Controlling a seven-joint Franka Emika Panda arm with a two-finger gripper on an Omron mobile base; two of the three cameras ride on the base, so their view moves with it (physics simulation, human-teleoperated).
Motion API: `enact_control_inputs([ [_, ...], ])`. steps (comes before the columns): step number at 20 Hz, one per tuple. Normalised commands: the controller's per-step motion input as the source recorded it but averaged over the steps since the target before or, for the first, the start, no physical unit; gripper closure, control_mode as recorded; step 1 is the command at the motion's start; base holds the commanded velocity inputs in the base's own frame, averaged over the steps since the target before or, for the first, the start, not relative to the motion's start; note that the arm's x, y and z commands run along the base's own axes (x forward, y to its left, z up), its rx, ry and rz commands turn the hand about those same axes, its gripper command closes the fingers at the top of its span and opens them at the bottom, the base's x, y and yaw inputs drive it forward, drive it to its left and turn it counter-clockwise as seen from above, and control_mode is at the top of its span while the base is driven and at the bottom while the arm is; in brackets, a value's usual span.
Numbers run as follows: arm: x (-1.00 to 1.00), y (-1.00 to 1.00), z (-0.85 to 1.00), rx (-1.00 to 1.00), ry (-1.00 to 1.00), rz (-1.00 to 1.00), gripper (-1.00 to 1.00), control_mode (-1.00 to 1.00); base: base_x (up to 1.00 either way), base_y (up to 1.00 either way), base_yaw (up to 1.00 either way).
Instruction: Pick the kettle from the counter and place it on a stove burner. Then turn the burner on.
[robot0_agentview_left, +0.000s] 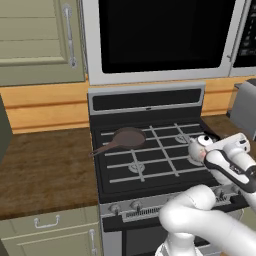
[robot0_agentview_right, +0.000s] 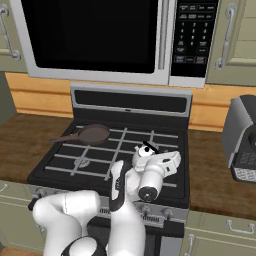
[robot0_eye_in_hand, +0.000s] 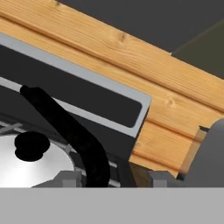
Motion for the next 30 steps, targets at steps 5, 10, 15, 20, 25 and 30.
enact_control_inputs([
  [5,-0.29,0.00,0.00,0.00,0.00,0.02,-1.00,-1.00,0.00,0.00,0.00],
  [10,-0.31,0.00,-0.15,-0.10,0.04,0.05,-1.00,-1.00,0.00,0.00,0.00],
  [15,-0.24,0.00,-0.36,-0.20,0.13,0.08,-1.00,-1.00,0.00,0.00,0.00],
  [20,-0.08,0.13,-0.45,-0.27,0.17,0.08,-1.00,-1.00,0.00,0.00,0.00],
  [25,0.25,0.63,-0.20,-0.21,0.15,0.00,-1.00,-1.00,0.00,0.00,0.00],
  [30,0.35,0.70,0.00,-0.18,0.20,0.00,-1.00,-1.00,0.00,0.00,0.00],
])
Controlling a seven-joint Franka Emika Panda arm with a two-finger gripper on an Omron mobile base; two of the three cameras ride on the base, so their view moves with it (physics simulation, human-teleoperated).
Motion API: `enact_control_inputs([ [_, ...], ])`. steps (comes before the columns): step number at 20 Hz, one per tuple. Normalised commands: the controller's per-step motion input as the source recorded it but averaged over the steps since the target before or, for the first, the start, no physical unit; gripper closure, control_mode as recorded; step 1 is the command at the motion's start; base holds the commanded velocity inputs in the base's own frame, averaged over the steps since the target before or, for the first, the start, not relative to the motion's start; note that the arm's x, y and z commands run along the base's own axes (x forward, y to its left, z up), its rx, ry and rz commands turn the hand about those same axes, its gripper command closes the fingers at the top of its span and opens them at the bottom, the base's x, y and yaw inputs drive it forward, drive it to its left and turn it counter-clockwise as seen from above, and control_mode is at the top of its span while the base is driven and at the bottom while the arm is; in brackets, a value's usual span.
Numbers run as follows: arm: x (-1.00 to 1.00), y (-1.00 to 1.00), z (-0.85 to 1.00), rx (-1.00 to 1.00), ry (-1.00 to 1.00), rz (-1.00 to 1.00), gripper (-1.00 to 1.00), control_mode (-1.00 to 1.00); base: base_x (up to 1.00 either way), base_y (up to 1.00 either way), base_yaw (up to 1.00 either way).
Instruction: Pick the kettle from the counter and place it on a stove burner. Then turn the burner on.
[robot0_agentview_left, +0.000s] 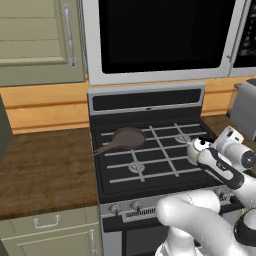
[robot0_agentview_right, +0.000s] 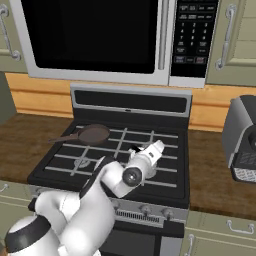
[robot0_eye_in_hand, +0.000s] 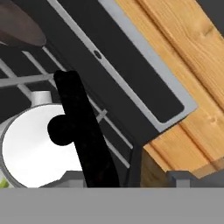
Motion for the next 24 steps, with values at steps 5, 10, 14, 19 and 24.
enact_control_inputs([
  [5,0.41,0.41,-0.02,-0.24,0.47,0.01,-1.00,-1.00,0.00,0.00,0.00],
  [10,0.24,0.00,-0.09,-0.15,0.51,0.05,-1.00,-1.00,0.00,0.00,0.00],
  [14,-0.20,-0.44,-0.50,-0.07,0.16,0.12,-1.00,-1.00,0.00,0.00,0.00],
  [19,-0.10,-0.36,-0.28,0.00,0.25,0.01,-1.00,-1.00,0.00,0.00,0.00],
  [24,0.00,-0.09,0.00,0.03,0.17,0.00,-1.00,-1.00,0.00,0.00,0.00],
])
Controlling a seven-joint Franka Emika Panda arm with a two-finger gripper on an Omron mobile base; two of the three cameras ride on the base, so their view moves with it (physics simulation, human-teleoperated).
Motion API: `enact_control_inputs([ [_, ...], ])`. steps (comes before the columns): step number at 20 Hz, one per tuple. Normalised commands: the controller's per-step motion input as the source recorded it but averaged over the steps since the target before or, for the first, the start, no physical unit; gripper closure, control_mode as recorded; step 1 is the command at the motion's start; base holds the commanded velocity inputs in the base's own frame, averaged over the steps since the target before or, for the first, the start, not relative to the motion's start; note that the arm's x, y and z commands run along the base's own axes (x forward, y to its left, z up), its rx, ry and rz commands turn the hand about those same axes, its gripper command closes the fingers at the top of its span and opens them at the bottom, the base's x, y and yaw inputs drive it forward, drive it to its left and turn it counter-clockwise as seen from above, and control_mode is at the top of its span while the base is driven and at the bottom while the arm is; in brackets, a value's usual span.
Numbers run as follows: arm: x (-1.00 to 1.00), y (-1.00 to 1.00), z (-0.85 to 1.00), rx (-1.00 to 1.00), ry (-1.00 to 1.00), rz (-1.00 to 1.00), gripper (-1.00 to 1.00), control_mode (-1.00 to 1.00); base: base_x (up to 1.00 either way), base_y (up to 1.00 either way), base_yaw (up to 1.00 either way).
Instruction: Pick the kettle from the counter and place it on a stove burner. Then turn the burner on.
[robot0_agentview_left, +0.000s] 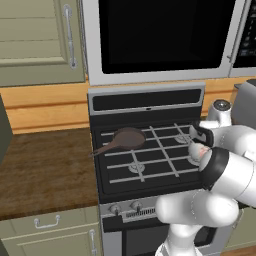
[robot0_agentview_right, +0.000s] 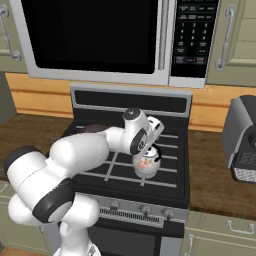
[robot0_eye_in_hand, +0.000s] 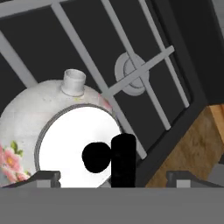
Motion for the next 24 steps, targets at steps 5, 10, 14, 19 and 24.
enact_control_inputs([
  [5,-0.16,-0.02,0.14,0.03,0.11,0.01,-1.00,-1.00,0.00,0.00,0.00],
  [10,-0.43,-0.07,0.45,0.07,0.04,0.01,-1.00,-1.00,0.00,0.00,0.00],
  [14,-1.00,-0.25,0.56,0.13,0.00,0.00,-1.00,-1.00,0.00,0.00,0.00],
  [19,-1.00,-0.68,0.19,0.20,-0.13,-0.09,-1.00,-1.00,0.00,0.00,0.00],
  [24,-1.00,-0.71,-0.18,0.34,-0.31,-0.15,-1.00,-1.00,0.00,0.00,0.00],
])
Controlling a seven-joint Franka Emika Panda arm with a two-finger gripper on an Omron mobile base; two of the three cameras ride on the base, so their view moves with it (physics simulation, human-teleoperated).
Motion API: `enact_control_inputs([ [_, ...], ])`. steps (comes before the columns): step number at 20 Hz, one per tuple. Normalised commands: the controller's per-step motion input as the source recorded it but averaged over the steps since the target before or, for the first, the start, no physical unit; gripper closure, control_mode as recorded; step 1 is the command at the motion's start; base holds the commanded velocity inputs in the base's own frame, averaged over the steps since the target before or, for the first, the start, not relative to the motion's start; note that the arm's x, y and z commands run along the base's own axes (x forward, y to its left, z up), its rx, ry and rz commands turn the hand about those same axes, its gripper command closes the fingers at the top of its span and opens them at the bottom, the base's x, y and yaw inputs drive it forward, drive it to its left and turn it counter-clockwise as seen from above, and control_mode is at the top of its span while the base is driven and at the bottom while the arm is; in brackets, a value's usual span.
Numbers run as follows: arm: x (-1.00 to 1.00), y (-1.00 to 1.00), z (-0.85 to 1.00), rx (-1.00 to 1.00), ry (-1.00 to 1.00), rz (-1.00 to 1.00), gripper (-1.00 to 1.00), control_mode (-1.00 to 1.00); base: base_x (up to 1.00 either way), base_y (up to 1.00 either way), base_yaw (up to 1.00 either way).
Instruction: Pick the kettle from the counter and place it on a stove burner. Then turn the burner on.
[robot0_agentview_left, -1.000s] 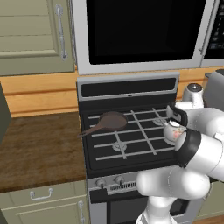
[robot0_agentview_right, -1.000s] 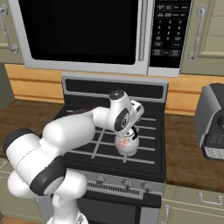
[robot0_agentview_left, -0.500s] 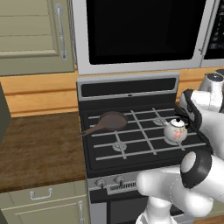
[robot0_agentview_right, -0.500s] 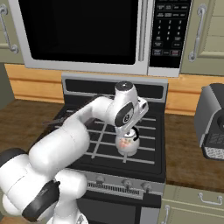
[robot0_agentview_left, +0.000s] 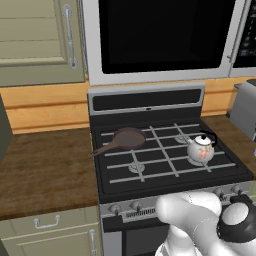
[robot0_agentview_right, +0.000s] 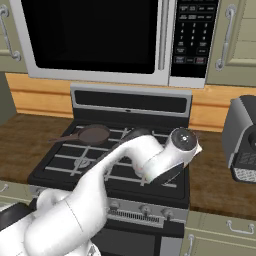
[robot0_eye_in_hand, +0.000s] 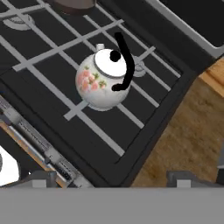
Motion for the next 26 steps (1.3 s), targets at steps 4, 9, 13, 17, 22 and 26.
enact_control_inputs([
  [4,-1.00,-0.34,-0.54,0.61,-0.47,-0.15,-1.00,-1.00,0.00,0.00,0.00],
  [9,-1.00,0.05,-0.80,0.59,-0.49,-0.23,-1.00,-1.00,0.00,0.00,0.00],
  [13,-0.78,0.35,-0.98,0.52,-0.37,-0.22,-1.00,-1.00,0.00,0.00,0.00],
  [17,-0.12,0.64,-0.93,0.54,-0.22,-0.22,-1.00,-1.00,0.00,0.00,0.00],
  [22,0.45,0.24,-0.29,0.20,-0.07,-0.07,-1.00,-1.00,0.00,0.00,0.00],
  [26,0.67,0.06,-0.15,0.00,-0.03,-0.08,-1.00,-1.00,0.00,0.00,0.00],
])
